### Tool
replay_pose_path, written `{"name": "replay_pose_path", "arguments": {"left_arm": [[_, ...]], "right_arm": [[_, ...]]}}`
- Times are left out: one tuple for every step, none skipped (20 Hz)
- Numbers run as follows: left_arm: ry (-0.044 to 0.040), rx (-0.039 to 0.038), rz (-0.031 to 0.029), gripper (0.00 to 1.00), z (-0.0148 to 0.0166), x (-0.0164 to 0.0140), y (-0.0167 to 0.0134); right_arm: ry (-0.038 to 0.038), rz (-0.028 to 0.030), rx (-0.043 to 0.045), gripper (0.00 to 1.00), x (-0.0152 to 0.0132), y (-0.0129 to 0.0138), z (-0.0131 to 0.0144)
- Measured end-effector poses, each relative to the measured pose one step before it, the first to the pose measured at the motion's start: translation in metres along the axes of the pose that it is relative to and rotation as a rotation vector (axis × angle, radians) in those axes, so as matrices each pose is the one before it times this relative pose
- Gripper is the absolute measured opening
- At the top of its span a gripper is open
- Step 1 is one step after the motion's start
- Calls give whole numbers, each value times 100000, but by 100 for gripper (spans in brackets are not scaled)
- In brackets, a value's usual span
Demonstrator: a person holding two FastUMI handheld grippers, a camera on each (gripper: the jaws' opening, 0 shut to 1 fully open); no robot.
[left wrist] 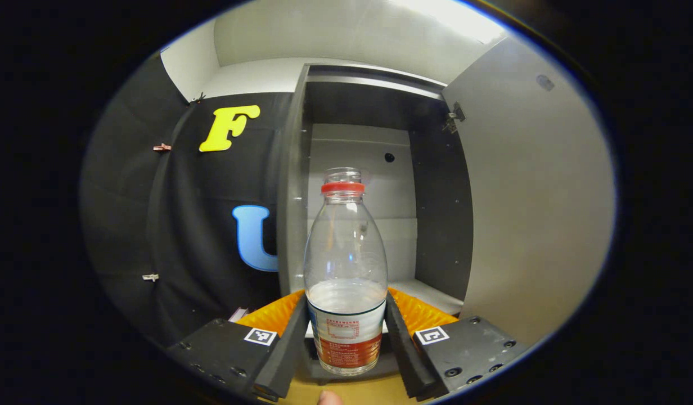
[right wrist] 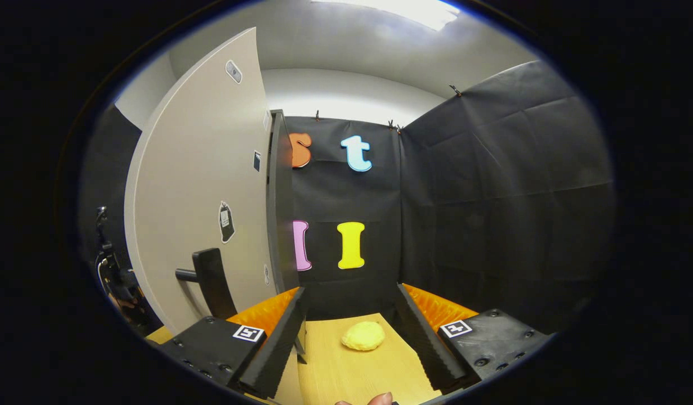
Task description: Open the cabinet door with the right hand, grasp the bottle in the cabinet with the left hand and place it on the coaster, then close the cabinet door with the right hand.
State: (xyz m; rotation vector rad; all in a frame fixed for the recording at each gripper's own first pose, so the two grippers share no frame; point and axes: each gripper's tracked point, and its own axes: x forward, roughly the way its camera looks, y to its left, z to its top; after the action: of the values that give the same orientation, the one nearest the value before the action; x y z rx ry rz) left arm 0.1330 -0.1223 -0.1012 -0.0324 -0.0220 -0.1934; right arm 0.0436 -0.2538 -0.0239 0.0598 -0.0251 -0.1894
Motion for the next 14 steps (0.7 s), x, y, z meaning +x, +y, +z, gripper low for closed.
{"name": "replay_pose_path", "arguments": {"left_arm": [[768,-730,386,74,-857,-1068,442],[515,-1879,541,74,-1010,-975,517],[135,-1888,665,74,-871,-978,559],[-324,-1273,971,74,-856,-922,625],[12,-658,665,75,-1111,-907,507],[-90,378,711,74,-862,-978,442],[309,991,97,74,-848,-795,386],[896,1129,-386,75,-1409,-810,207],[1060,849,-622,75,-1333,-809,209],[1037,255,-1697,75,-1428,-739,-78],[794,325,-1953,75,-1580,-797,-223],[460,323,-1006,75,-1079,-620,-14],[820,66,-949,75,-1404,-645,85],[224,50,-873,75,-1256,-468,-94]], "right_arm": [[-392,-84,-261,98,9,263,106],[-228,-339,-207,98,-131,143,98],[-432,-770,-228,98,-7,-55,102],[-241,-482,297,98,-164,-61,173],[-29,-621,616,97,65,29,45],[-99,-745,527,97,-195,-116,52],[-98,-796,63,97,-63,-65,67],[80,-884,-297,97,-118,-207,106],[115,-934,-161,97,-119,-127,-27],[204,-912,363,97,-190,-185,41],[168,-1013,687,97,-202,-165,46],[193,-1086,609,97,-208,-190,71],[-145,-1348,-254,97,-126,-151,103],[-370,-1228,-1352,97,-280,-299,139]]}}
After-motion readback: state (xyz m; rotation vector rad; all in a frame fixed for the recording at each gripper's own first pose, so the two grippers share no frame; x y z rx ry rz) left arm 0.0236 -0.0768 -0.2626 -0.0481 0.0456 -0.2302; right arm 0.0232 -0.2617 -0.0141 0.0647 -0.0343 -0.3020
